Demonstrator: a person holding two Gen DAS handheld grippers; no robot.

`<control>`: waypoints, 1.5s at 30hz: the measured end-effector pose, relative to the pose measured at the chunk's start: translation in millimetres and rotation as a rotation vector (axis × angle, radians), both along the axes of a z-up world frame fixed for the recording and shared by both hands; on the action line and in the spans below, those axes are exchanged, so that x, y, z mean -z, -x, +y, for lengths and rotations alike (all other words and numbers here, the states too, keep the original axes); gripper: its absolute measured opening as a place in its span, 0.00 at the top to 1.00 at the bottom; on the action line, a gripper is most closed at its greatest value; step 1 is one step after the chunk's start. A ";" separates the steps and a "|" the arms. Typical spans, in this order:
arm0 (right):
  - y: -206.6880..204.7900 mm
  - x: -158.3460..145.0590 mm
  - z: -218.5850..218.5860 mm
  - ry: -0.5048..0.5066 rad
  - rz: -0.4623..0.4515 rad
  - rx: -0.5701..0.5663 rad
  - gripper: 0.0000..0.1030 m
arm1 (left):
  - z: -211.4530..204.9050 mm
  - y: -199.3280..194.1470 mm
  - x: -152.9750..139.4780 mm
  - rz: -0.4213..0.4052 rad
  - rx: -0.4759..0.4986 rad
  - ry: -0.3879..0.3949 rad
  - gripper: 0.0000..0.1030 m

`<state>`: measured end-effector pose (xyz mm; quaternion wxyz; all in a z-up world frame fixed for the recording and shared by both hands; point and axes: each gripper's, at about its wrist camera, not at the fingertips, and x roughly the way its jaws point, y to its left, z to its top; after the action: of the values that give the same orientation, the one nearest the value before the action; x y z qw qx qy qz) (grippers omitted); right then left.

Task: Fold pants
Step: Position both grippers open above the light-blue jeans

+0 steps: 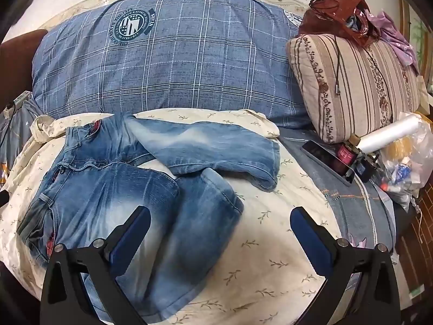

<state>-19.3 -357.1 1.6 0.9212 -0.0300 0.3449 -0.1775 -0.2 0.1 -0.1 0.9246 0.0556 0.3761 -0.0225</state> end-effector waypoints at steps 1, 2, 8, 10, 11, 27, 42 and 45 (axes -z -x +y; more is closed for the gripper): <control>2.6 -0.6 -1.7 0.001 -0.001 0.001 0.00 | -0.1 0.6 0.0 0.002 -0.005 0.005 0.00; -2.0 -0.5 -0.9 0.014 0.012 0.002 0.00 | -0.4 1.6 0.1 0.004 -0.007 0.010 0.00; 1.0 1.6 -5.9 -0.005 0.026 0.008 0.00 | 13.8 6.4 5.6 0.030 0.019 0.028 0.00; 1.6 3.0 -6.8 -0.011 0.033 0.008 0.00 | 13.8 6.9 9.1 0.044 0.028 0.022 0.00; 2.0 3.7 -5.8 -0.004 0.034 0.007 0.00 | 12.7 5.7 7.6 0.054 0.034 0.016 0.00; 2.7 4.8 -9.5 0.011 0.050 0.004 0.00 | 14.8 5.7 14.4 0.079 0.053 0.036 0.00; 3.4 7.3 -16.7 0.000 0.054 0.012 0.00 | 19.6 -0.5 10.8 0.118 0.053 0.107 0.00; 3.8 8.3 -16.1 0.000 0.055 0.008 0.00 | 14.8 1.8 9.2 0.114 0.064 0.100 0.00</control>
<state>-23.1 -373.2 -6.8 0.9107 -0.0337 0.3701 -0.1805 -1.9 14.8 -9.3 0.9021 0.0198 0.4246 -0.0742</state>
